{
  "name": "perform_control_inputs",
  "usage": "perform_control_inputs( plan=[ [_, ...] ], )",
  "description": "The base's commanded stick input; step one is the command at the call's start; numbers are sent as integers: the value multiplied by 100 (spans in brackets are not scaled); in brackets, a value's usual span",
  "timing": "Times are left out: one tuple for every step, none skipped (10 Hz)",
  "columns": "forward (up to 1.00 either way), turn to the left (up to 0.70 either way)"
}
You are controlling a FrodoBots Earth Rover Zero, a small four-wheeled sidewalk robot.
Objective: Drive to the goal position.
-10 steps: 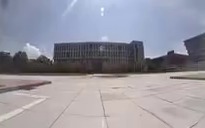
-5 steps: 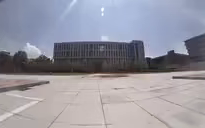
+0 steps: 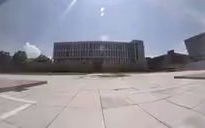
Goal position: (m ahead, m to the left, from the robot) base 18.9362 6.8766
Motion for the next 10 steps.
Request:
perform_control_inputs(
  plan=[
    [50,1],
    [50,1],
    [50,1],
    [50,1],
    [50,1],
    [50,1],
    [50,1],
    [50,1],
    [50,1],
    [50,1]
  ],
)
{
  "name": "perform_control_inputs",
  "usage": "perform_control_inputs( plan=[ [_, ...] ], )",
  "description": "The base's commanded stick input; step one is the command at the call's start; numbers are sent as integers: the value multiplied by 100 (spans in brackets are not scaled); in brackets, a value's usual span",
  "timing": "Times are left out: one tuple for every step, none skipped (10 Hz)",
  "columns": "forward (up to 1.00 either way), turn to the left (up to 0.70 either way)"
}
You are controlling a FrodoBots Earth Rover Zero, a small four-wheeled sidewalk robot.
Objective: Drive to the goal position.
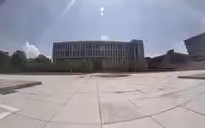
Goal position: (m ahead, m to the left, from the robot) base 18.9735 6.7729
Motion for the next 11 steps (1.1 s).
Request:
perform_control_inputs(
  plan=[
    [50,1],
    [50,1],
    [50,1],
    [50,1],
    [50,1],
    [50,13],
    [50,51],
    [50,51],
    [50,51],
    [50,15],
    [50,1]
  ],
)
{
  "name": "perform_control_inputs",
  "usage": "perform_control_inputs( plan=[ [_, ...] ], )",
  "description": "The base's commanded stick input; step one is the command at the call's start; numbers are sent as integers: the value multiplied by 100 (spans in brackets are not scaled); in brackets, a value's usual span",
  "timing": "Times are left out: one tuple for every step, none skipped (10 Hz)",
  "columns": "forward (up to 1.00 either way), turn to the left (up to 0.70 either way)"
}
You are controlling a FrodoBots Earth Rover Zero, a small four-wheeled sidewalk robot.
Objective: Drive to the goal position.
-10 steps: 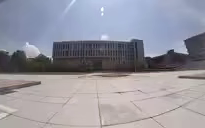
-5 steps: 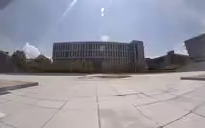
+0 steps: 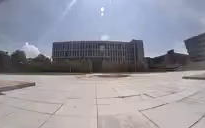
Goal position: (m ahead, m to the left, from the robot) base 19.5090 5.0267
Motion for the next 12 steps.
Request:
perform_control_inputs(
  plan=[
    [50,1],
    [50,1],
    [50,1],
    [50,1],
    [50,1],
    [50,1],
    [50,1],
    [50,1],
    [50,1],
    [50,1],
    [50,1],
    [50,1]
  ],
)
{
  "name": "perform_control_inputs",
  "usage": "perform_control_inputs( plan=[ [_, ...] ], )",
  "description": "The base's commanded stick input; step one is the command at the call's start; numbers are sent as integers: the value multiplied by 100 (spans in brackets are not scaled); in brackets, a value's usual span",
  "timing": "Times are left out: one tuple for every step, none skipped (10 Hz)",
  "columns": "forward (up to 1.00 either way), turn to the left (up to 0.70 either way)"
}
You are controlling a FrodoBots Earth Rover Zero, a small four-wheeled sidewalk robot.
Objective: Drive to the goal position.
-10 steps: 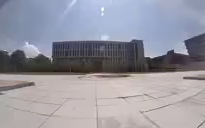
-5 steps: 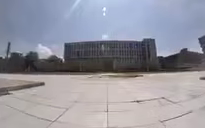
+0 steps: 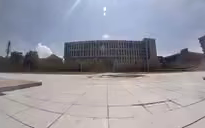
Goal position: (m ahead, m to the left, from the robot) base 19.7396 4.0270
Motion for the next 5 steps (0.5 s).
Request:
perform_control_inputs(
  plan=[
    [50,1],
    [50,1],
    [50,1],
    [50,1],
    [50,1]
  ],
)
